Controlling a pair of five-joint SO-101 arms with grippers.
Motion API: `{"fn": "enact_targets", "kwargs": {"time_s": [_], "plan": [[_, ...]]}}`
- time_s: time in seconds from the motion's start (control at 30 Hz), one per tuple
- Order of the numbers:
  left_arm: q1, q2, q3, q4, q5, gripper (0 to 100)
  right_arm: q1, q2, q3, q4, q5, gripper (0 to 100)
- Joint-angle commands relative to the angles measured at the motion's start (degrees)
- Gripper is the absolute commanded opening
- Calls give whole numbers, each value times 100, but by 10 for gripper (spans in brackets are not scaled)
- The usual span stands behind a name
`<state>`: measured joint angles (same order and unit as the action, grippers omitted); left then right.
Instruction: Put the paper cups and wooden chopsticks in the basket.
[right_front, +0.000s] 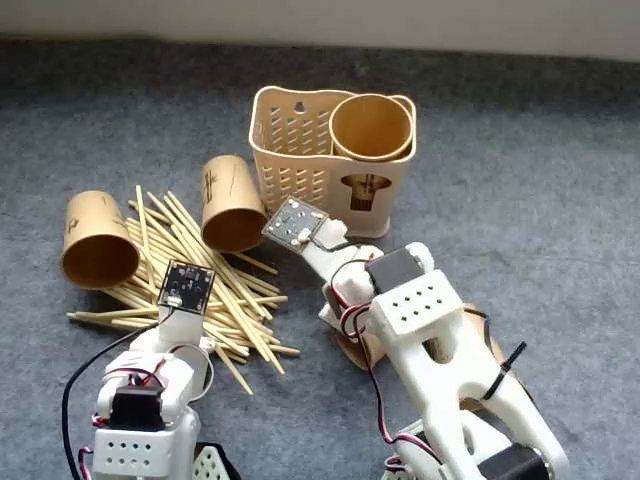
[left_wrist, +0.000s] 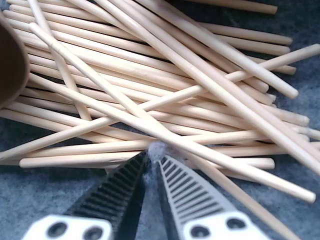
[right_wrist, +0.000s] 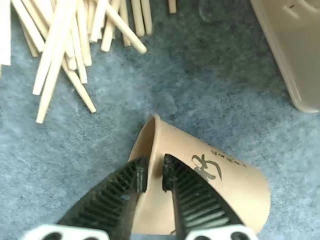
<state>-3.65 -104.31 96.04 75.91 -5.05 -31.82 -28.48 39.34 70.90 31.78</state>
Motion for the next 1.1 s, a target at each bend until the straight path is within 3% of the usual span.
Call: {"fn": "enact_targets", "kwargs": {"time_s": [0.0, 0.33, 0.63, 0.9, 1.07], "plan": [[92, -84, 110, 18, -44, 16, 180, -602, -4, -13, 70, 26], [92, -84, 110, 18, -44, 16, 189, -2044, 13, 259, 62, 5], [92, -84, 110, 18, -44, 16, 180, -2000, -22, -127, -580, 5], [92, -84, 110, 18, -44, 16, 233, -2000, 330, -620, -580, 5], [92, -84, 110, 18, -44, 16, 664, -2000, 303, -690, -598, 5]]}}
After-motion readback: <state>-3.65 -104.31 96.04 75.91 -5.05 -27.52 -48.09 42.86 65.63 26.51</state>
